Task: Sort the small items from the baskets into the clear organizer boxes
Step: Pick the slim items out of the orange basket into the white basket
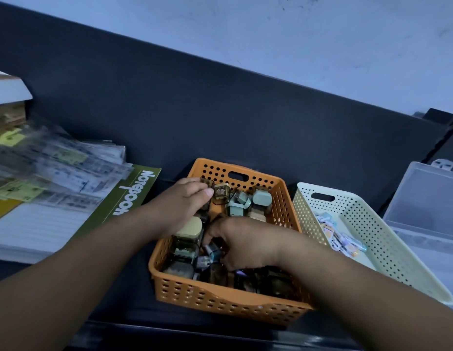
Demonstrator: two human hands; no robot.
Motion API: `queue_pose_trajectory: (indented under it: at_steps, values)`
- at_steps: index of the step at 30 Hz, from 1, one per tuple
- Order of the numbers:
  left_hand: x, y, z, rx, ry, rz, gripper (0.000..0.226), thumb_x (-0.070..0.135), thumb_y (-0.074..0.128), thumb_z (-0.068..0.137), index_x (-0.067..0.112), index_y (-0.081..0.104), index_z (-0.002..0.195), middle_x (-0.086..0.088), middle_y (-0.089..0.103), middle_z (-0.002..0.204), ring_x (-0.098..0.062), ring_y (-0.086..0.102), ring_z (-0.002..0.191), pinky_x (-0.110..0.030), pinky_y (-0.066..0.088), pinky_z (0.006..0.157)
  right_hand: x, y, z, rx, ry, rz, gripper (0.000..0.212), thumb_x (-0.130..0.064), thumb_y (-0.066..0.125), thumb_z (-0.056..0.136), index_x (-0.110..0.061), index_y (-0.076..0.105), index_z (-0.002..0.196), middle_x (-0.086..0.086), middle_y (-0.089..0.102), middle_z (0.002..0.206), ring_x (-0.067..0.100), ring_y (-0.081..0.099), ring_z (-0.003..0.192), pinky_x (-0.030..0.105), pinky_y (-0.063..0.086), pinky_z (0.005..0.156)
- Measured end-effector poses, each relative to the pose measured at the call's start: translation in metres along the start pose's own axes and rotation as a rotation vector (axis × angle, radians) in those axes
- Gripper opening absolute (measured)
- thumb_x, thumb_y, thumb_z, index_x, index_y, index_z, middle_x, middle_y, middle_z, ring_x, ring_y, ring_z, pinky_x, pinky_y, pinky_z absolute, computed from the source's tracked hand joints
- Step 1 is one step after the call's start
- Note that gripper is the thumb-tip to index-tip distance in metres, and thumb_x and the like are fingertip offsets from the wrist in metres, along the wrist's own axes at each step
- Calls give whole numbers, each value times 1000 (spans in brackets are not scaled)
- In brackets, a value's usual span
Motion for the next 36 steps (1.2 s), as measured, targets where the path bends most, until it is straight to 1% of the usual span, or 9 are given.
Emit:
queue_pose_trajectory:
  at_steps: [5,13,20,24,26,30,32,34,36]
  values:
    - [-2,1,2,-6,0,-6,51,45,34,99,24,38,145,12,18,156,-6,16,142,-24,11,108,-2,-2,9,59,-16,-18,42,-14,72,79,-29,58,116,0,57,107,20,57,92,41,55,81]
    - [-2,1,2,-6,0,11,50,45,35,99,24,39,144,11,19,156,-6,17,142,-27,11,111,-1,7,4,-13,-36,-15,53,-8,69,81,-33,59,127,-1,55,127,21,54,109,37,50,93]
    - [-3,2,1,-8,-6,-1,50,44,36,99,23,39,144,11,19,156,-7,16,142,-28,11,112,-8,6,2,-29,-13,-78,53,-6,64,85,-31,56,131,1,39,132,23,49,112,37,49,93]
    - [-1,1,1,-6,-3,11,50,45,35,99,24,39,144,11,20,156,-6,17,142,-26,12,110,-5,5,4,-11,-17,0,35,-4,63,84,-26,61,111,3,46,120,21,53,98,38,52,83]
    - [-1,0,1,-5,-7,18,50,45,35,99,24,39,144,11,20,155,-6,17,142,-26,12,110,-5,8,6,-11,-29,31,27,-4,62,85,-25,61,102,3,52,113,21,55,96,39,52,82]
    - [-2,0,2,8,-13,26,49,44,36,99,23,40,143,10,22,155,-6,19,141,-27,13,112,-1,4,7,15,-51,120,18,-14,64,88,-24,62,103,0,61,104,19,59,93,38,52,84]
    - [-1,0,2,9,-11,34,48,43,36,99,23,40,143,10,23,155,-6,20,141,-27,14,112,7,-12,0,96,-46,238,13,-17,64,89,-24,62,100,-3,62,99,15,61,89,36,53,82]
    - [-1,0,2,6,-7,38,48,43,35,99,24,40,143,10,23,155,-5,20,141,-27,15,111,19,-34,-15,218,-46,368,7,-18,64,90,-22,62,95,-5,62,90,10,60,77,29,53,71]
    - [-2,-1,1,4,-12,24,48,44,35,99,24,40,143,11,22,155,-6,20,141,-27,15,110,36,-51,-32,323,-40,524,5,-18,66,89,-18,62,91,3,64,80,12,56,66,30,47,59]
Point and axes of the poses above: each hand's wrist, its own z-axis towards the middle knuckle, its own y-axis out of the palm, x = y × z, the point moved 9 cm from there along z, towards the middle knuckle
